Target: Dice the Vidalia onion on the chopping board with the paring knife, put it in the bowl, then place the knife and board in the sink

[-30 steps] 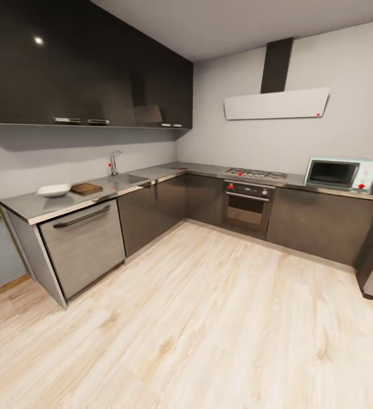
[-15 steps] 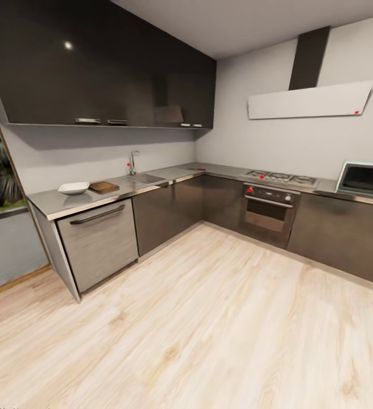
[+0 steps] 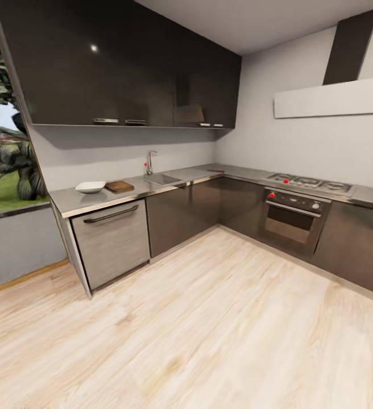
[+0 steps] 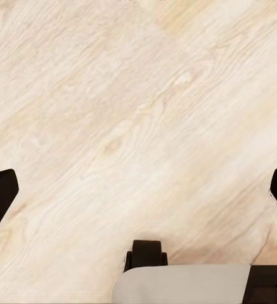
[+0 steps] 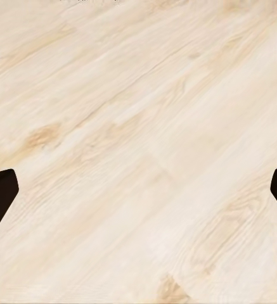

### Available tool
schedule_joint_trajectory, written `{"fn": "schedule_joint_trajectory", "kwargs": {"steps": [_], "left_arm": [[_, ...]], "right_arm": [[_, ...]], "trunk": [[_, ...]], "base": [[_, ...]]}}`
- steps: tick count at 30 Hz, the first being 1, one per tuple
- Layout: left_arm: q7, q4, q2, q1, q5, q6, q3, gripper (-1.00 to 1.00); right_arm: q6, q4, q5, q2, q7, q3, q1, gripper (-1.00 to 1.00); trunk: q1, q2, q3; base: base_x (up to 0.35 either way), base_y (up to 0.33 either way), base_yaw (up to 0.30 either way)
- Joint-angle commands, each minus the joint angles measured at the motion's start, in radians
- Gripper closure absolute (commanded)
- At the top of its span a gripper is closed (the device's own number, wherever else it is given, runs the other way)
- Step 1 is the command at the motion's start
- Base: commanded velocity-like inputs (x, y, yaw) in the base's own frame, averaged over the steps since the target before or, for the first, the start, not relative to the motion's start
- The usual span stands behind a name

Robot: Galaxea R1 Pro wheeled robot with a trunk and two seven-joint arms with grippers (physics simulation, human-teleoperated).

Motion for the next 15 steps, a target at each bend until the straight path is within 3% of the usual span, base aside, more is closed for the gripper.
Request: {"fn": "schedule_joint_trajectory", "kwargs": {"steps": [1,15], "left_arm": [[0.000,-0.002,0.000,0.001,0.001,0.000,0.001,-1.00],[0.000,-0.001,0.000,0.001,0.001,0.000,0.001,-1.00]], "right_arm": [[-0.003,0.001,0.000,0.000,0.000,0.000,-0.001,-1.00],[-0.003,0.001,0.000,0.000,-0.001,0.000,-0.001,-1.00]], "trunk": [[0.000,0.000,-0.001],[0.000,0.000,-0.001]], "base": [[0.209,-0.235,0.251],[0.215,-0.240,0.251]]}}
